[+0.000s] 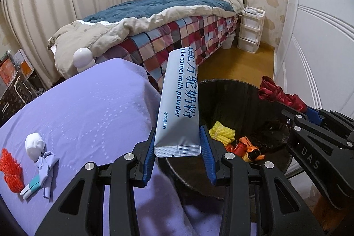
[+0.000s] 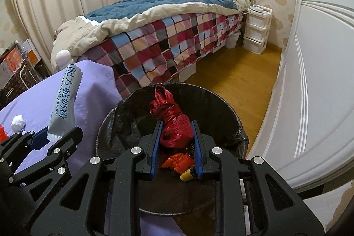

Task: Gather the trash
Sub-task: 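Open both tools to drop the tube and red cloth into the bin, then move both tools back over the remaining trash on the table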

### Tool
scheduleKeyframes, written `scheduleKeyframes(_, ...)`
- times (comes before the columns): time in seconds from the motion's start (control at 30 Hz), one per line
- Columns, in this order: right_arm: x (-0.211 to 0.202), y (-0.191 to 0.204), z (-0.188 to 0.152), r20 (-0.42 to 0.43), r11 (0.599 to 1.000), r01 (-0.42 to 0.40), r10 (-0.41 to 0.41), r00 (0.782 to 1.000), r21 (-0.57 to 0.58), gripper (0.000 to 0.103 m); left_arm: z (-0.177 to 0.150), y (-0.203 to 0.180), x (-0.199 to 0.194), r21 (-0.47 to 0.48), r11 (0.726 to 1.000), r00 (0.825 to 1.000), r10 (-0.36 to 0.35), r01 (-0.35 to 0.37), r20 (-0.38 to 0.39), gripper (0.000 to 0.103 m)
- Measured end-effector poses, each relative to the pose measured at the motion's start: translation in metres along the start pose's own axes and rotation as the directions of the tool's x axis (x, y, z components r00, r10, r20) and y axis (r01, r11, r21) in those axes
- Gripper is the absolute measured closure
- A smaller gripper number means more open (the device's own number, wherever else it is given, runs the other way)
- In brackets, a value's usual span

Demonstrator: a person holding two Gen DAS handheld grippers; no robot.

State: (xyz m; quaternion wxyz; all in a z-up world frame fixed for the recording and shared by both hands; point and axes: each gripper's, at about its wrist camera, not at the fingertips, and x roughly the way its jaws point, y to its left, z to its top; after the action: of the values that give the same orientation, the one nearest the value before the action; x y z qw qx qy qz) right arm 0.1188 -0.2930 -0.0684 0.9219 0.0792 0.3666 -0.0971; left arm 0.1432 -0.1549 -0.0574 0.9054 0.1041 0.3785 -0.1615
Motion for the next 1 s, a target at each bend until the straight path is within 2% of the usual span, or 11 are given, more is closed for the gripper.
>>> scheduleKeyframes(0.2, 0.01, -0.007, 0.001, -0.013, 1.0, 0.007, -0.007, 1.0, 0.016, 0.077, 0.003, -0.005, 0.006, 0.006, 1.0, 1.0, -0.002, 0.002, -0.015, 0.064)
scheduleKeyframes(0.27, 0.013, -0.007, 0.0, -0.018, 1.0, 0.003, -0.003, 1.0, 0.021, 0.074, 0.003, -0.006, 0.007, 0.007, 1.0, 1.0, -0.003, 0.003, -0.02, 0.064)
scheduleKeyframes(0.37, 0.013, -0.009, 0.0, -0.012, 1.0, 0.013, -0.012, 1.0, 0.028, 0.063, 0.003, -0.005, 0.006, 0.008, 1.0, 1.0, -0.002, 0.002, -0.015, 0.051)
scheduleKeyframes(0.43, 0.012, -0.01, -0.001, -0.009, 0.999, 0.017, -0.017, 1.0, 0.03, 0.062, 0.003, -0.005, 0.004, 0.003, 1.0, 1.0, 0.001, -0.001, -0.005, 0.045)
scheduleKeyframes(0.6, 0.011, -0.013, -0.003, -0.011, 0.999, 0.027, -0.027, 1.0, 0.041, 0.06, 0.002, 0.001, -0.001, -0.02, 1.0, 1.0, 0.0, 0.0, -0.002, 0.038)
scheduleKeyframes(0.8, 0.004, -0.008, -0.008, -0.016, 0.999, 0.023, -0.023, 1.0, 0.04, 0.056, -0.006, 0.013, -0.012, -0.041, 0.999, 1.0, 0.017, -0.017, -0.002, 0.037)
scheduleKeyframes(1.0, -0.006, 0.013, -0.018, -0.026, 1.0, -0.014, 0.015, 1.0, 0.021, 0.055, -0.023, 0.041, -0.028, -0.082, 0.995, 0.999, 0.051, -0.052, -0.016, 0.037)
